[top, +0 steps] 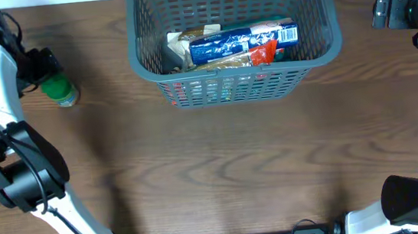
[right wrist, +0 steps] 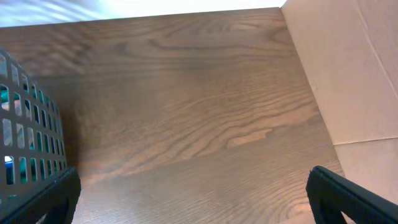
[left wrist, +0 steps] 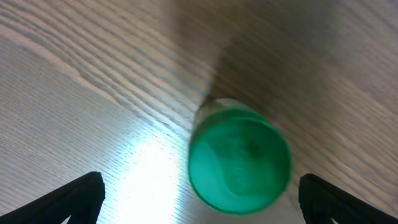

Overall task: Pack container
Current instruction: 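Move the left gripper over the green-lidded jar and grasp it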

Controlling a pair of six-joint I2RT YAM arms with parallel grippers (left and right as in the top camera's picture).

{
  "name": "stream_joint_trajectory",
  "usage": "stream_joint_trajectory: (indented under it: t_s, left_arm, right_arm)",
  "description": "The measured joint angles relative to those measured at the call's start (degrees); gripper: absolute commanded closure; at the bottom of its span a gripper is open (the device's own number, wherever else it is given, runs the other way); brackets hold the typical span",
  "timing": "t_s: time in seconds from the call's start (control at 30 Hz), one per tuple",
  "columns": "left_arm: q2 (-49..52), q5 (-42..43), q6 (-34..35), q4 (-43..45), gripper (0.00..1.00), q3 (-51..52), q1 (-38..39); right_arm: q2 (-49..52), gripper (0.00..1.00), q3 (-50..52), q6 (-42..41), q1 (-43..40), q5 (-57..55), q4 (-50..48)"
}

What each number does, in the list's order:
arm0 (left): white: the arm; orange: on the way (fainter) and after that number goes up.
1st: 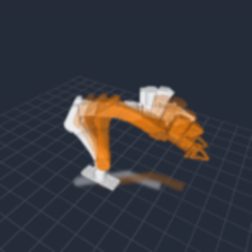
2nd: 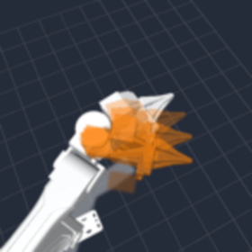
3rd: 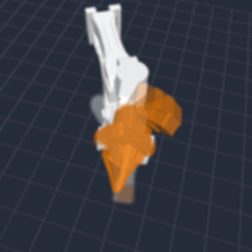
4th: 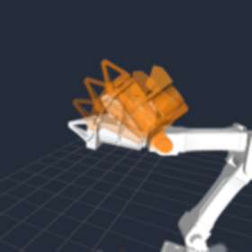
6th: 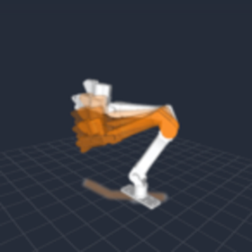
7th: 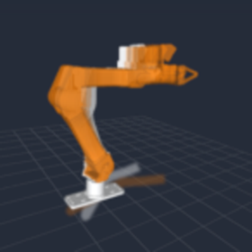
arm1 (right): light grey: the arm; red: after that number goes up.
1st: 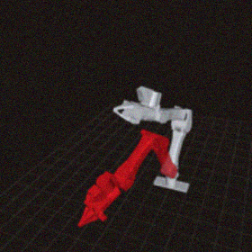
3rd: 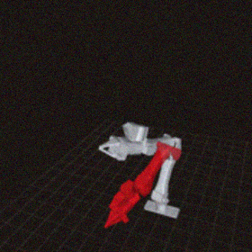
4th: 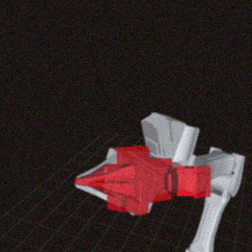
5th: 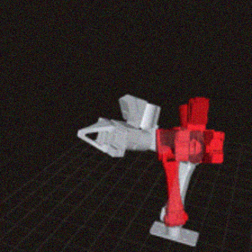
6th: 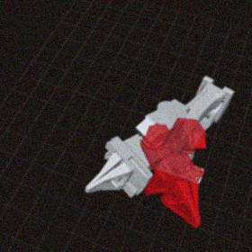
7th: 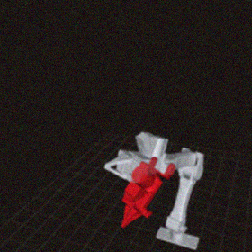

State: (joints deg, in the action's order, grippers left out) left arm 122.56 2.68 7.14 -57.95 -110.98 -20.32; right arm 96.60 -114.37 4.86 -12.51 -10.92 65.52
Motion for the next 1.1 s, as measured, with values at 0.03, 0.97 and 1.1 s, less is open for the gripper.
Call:
stream_joint_trajectory:
  t_s: [0.03,0.97,1.1]
  left_arm:
    - [0.20,0.28,-0.02,0.00,0.01,0.00,-0.26]
    - [2.16,5.92,-1.36,1.53,0.02,0.00,1.40]
    - [4.50,5.95,-1.36,0.87,0.01,0.00,1.40]
  right_arm:
    - [0.00,0.01,0.00,0.00,0.00,0.00,0.00]
    - [0.00,0.01,0.00,0.00,0.00,0.00,0.00]
    - [0.00,0.01,0.00,0.00,0.00,0.00,0.00]
